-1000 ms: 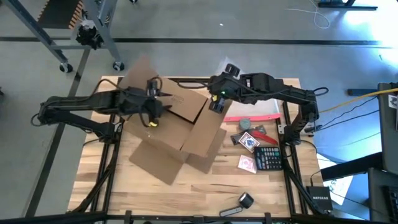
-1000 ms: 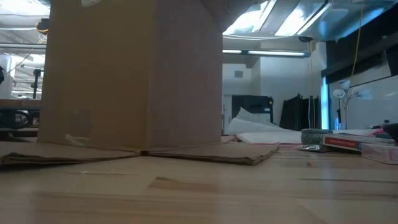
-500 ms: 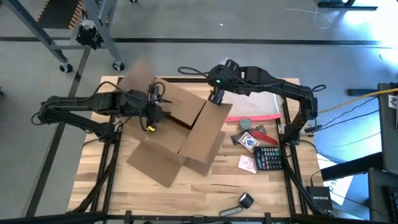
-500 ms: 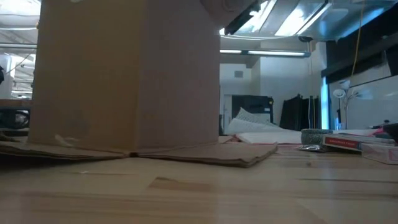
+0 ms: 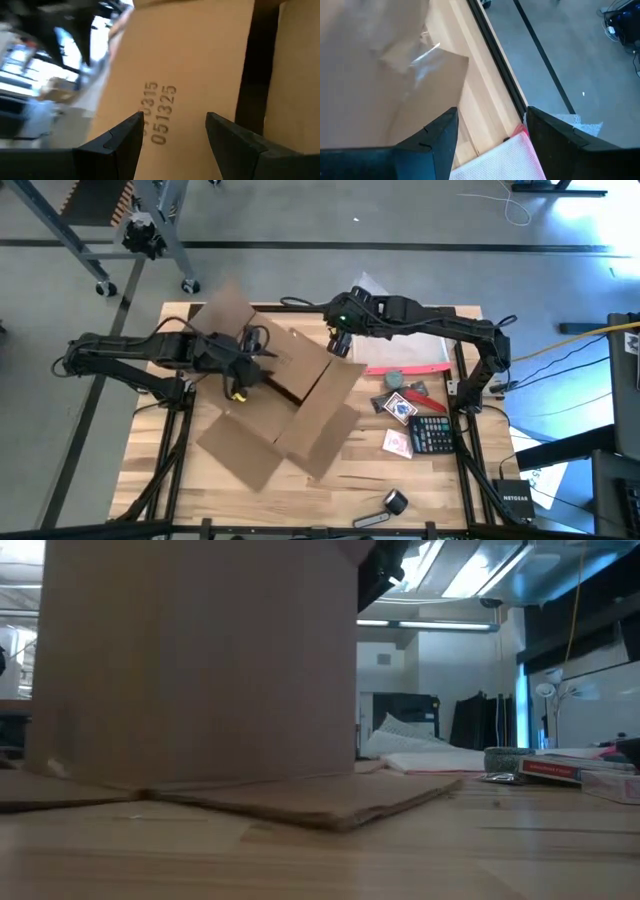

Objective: Unpack boxes
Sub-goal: Break down box until it is fully flat

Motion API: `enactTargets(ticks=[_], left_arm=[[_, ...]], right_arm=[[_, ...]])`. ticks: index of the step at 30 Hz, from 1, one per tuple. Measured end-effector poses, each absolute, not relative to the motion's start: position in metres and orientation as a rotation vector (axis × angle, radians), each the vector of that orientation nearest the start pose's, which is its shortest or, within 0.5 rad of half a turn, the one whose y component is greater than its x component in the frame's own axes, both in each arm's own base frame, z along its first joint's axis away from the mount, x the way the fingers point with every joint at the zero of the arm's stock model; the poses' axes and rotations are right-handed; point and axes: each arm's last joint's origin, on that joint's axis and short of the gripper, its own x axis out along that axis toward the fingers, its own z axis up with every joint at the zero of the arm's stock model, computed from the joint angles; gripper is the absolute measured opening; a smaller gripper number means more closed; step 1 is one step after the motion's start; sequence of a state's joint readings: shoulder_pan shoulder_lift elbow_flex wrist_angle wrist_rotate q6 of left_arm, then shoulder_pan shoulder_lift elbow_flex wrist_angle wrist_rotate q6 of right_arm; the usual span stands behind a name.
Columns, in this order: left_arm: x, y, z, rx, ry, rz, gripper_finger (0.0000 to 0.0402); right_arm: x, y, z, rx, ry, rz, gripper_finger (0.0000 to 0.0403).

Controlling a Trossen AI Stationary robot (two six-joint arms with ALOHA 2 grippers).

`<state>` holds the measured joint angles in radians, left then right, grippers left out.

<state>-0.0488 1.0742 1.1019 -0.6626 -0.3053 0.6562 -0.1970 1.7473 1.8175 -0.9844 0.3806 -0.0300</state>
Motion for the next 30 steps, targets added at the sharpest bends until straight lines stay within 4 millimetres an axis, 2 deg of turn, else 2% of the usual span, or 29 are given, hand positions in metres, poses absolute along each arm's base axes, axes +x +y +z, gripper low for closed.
enactTargets(ticks=[6,14,23,30], left_arm=[[0.212,-0.003,0.344,0.679,0.709,-0.021,0.0209],[0.204,-0.004,0.367,0.636,0.683,-0.055,0.0209],[0.204,-0.005,0.351,0.608,0.772,-0.099,0.0209],[0.209,0.0,0.358,0.743,0.746,0.085,0.0209]], right_arm=[[0.356,-0.082,0.366,-0.111,0.915,-0.524,0.0225],[0.357,-0.082,0.367,-0.108,0.903,-0.526,0.0225],[0.359,-0.082,0.368,-0.09,0.876,-0.497,0.0225],[0.36,-0.08,0.368,-0.063,0.873,-0.449,0.0225]])
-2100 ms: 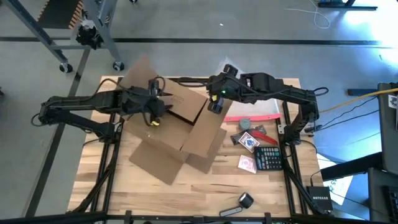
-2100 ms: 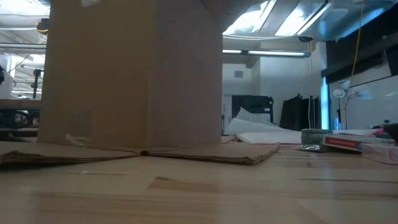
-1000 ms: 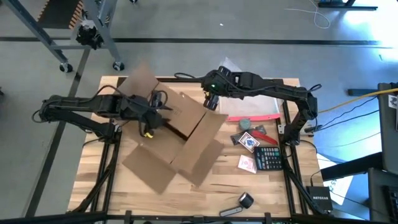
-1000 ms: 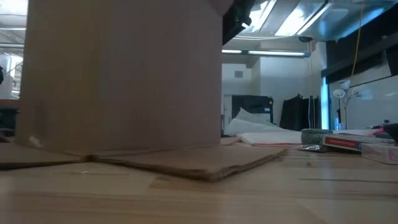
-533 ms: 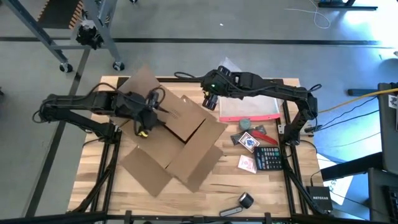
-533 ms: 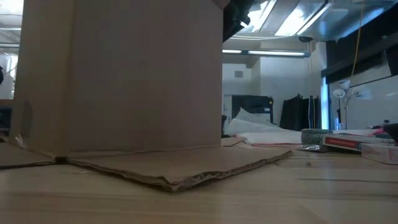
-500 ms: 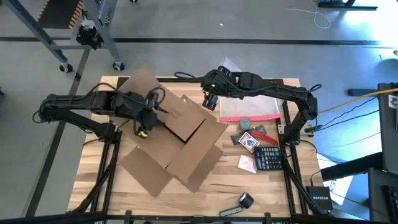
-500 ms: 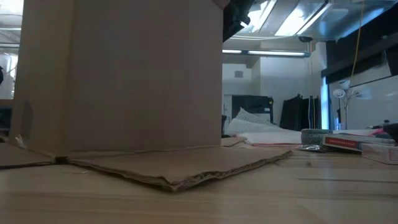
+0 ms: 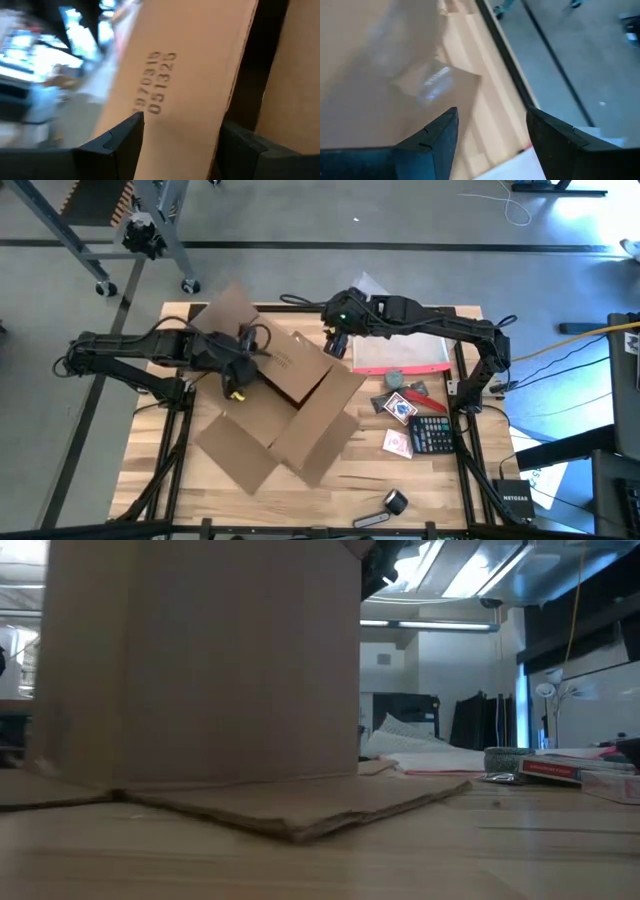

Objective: Unpack boxes
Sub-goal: Break down box until it is fully flat

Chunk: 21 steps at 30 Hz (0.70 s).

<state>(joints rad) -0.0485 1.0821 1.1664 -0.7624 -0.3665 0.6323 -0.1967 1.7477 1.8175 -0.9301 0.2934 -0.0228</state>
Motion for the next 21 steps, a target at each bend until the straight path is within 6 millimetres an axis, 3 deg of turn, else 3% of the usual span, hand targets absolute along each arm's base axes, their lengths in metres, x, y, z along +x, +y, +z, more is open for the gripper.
enactTargets(ticks=[9,14,17,21], left_arm=[[0.222,0.002,0.382,0.817,0.503,0.239,0.0209],[0.225,0.01,0.393,0.821,0.421,0.342,0.0209],[0.224,0.014,0.395,0.815,0.418,0.367,0.0209],[0.224,0.021,0.395,0.811,0.426,0.395,0.0209]], right_arm=[[0.361,-0.078,0.368,-0.013,0.862,-0.383,0.0225],[0.361,-0.072,0.37,-0.076,0.874,-0.418,0.0225],[0.354,-0.063,0.386,-0.166,0.895,-0.493,0.0225],[0.334,-0.043,0.431,-0.205,0.836,-0.489,0.0225]])
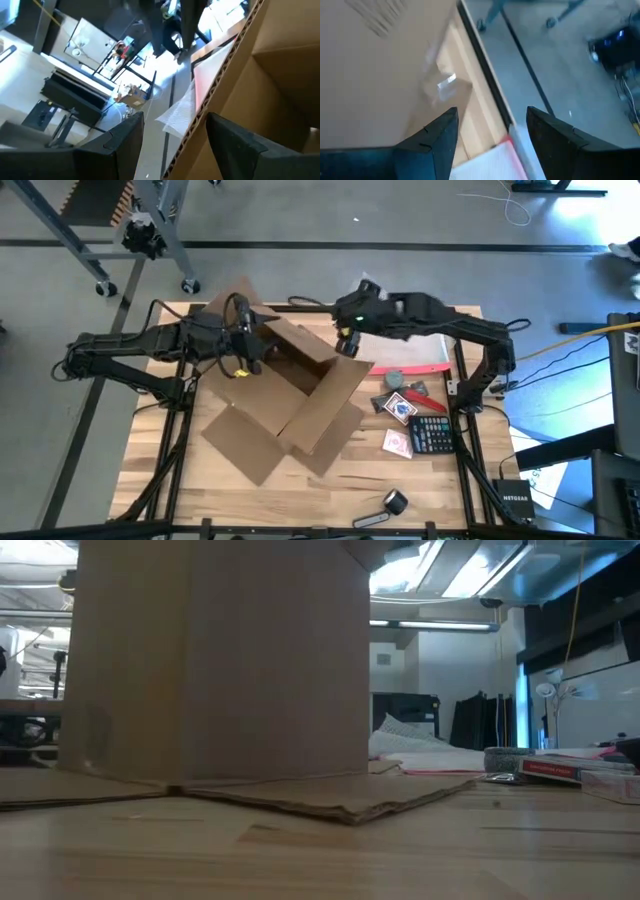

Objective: Unpack boxes
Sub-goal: Break down box until it is fully flat

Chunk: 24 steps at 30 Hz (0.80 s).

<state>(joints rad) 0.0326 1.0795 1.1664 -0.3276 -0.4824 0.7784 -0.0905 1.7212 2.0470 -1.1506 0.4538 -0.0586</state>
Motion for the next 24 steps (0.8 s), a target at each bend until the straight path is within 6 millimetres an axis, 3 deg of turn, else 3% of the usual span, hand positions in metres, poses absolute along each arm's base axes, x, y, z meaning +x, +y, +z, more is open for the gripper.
enactTargets(ticks=[4,8,17,20,24], left_arm=[[0.225,0.026,0.398,0.801,0.408,0.431,0.0209],[0.225,0.031,0.402,0.785,0.367,0.469,0.0209],[0.226,0.03,0.404,0.721,0.329,0.467,0.0209],[0.226,0.025,0.4,0.692,0.352,0.438,0.0209],[0.226,0.015,0.395,0.685,0.379,0.382,0.0209]], right_arm=[[0.323,-0.014,0.458,-0.201,0.774,-0.342,0.0225],[0.33,0.013,0.462,-0.218,0.696,-0.221,0.0225],[0.363,0.013,0.439,-0.315,0.676,-0.483,0.0213],[0.363,0.008,0.439,-0.327,0.674,-0.546,0.0159],[0.361,0.0,0.443,-0.323,0.673,-0.582,0.0035]])
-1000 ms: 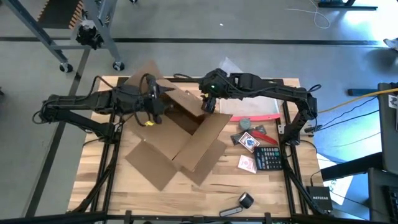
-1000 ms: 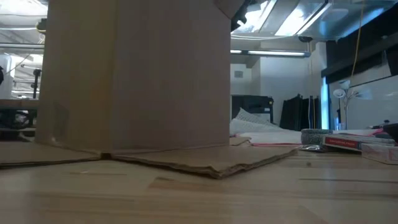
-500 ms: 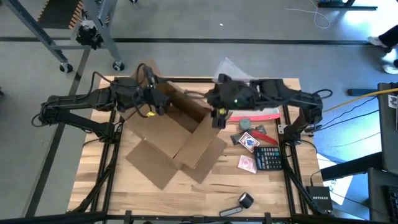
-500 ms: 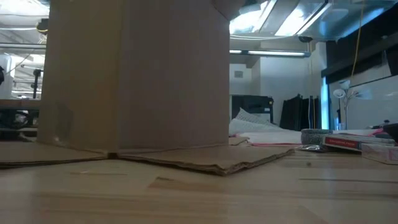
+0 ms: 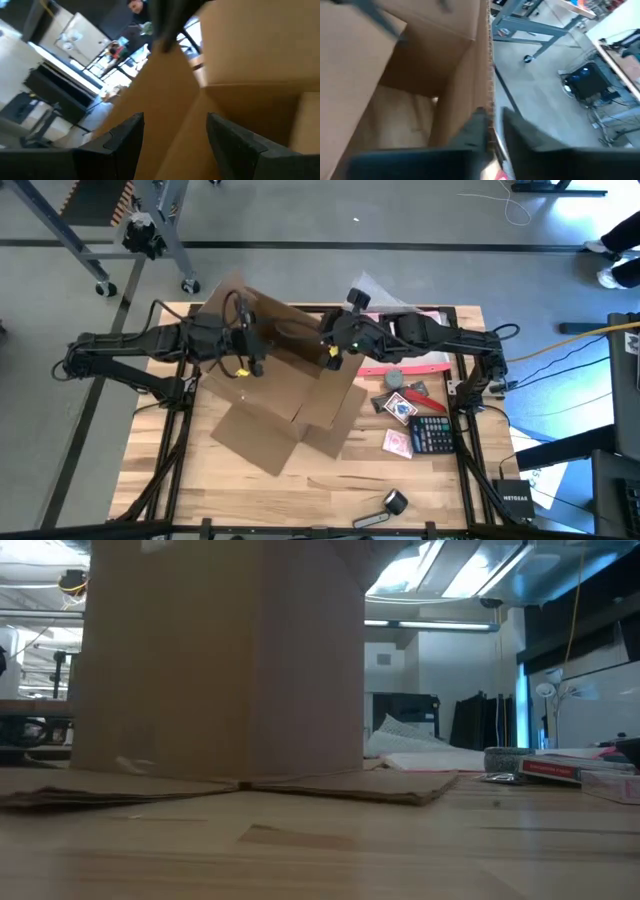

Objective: Unpack boxes
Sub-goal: Break down box until it is fully flat

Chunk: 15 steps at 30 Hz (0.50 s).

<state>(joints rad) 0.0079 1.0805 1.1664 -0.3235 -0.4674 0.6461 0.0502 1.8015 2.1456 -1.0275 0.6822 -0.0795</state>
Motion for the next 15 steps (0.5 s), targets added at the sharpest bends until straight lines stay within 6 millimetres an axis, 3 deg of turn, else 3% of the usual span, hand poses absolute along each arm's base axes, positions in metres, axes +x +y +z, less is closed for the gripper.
enactTargets(ticks=[2,8,15], left_arm=[[0.225,0.009,0.393,0.675,0.39,0.353,0.0209],[0.223,-0.002,0.381,0.602,0.466,0.239,0.0209],[0.228,0.001,0.363,0.567,0.607,0.201,0.0209]], right_arm=[[0.36,-0.004,0.445,-0.326,0.663,-0.613,0.0015],[0.354,-0.027,0.45,-0.308,0.663,-0.69,0.0009],[0.354,-0.046,0.453,-0.244,0.632,-0.673,0.0008]])
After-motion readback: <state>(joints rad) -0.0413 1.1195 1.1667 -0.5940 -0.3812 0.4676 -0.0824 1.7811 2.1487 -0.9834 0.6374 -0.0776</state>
